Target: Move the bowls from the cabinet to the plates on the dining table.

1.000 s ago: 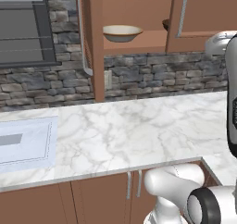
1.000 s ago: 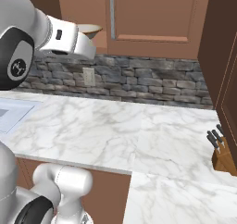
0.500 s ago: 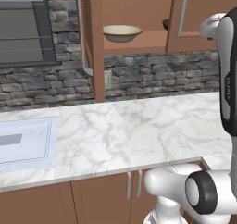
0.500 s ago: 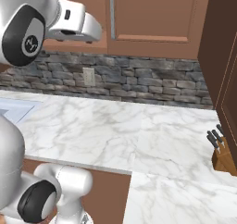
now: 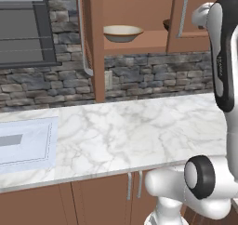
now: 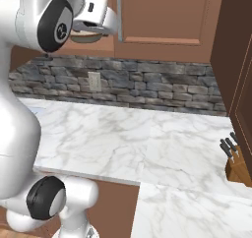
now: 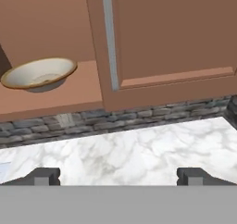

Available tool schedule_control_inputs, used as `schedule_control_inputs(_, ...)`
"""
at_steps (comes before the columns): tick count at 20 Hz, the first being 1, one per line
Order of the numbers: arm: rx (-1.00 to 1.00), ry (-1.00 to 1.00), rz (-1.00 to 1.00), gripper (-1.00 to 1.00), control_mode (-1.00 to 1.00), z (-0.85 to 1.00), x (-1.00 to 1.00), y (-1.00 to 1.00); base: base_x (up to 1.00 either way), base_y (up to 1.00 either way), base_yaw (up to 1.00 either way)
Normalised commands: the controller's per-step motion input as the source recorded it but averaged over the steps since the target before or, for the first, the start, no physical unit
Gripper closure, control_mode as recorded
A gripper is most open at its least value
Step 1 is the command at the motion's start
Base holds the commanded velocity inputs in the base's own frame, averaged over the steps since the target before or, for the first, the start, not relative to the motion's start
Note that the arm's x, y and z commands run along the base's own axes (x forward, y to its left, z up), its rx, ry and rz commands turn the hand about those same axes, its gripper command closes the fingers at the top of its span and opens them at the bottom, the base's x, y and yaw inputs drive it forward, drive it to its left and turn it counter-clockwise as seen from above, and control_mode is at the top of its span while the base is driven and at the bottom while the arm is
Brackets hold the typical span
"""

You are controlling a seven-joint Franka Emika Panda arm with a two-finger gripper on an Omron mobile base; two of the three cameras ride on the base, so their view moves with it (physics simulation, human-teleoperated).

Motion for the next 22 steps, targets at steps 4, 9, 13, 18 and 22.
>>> schedule_control_inputs(4, 0.03, -0.06, 0.00, -1.00, -1.00, 0.01, 0.57, -0.24, 0.00, 0.00, 0.00)
schedule_control_inputs(9, 0.05, -0.08, 0.00, -1.00, -1.00, 0.06, 0.52, -0.17, 0.00, 0.00, 0.00)
schedule_control_inputs(13, 0.03, -0.06, 0.00, -1.00, -1.00, 0.06, 0.40, -0.03, 0.00, 0.00, 0.00)
schedule_control_inputs(18, 0.04, 0.00, 0.00, -1.00, -1.00, 0.02, 0.24, 0.00, 0.00, 0.00, 0.00)
schedule_control_inputs(22, 0.07, 0.00, 0.00, -1.00, -1.00, 0.00, 0.33, 0.00, 0.00, 0.00, 0.00)
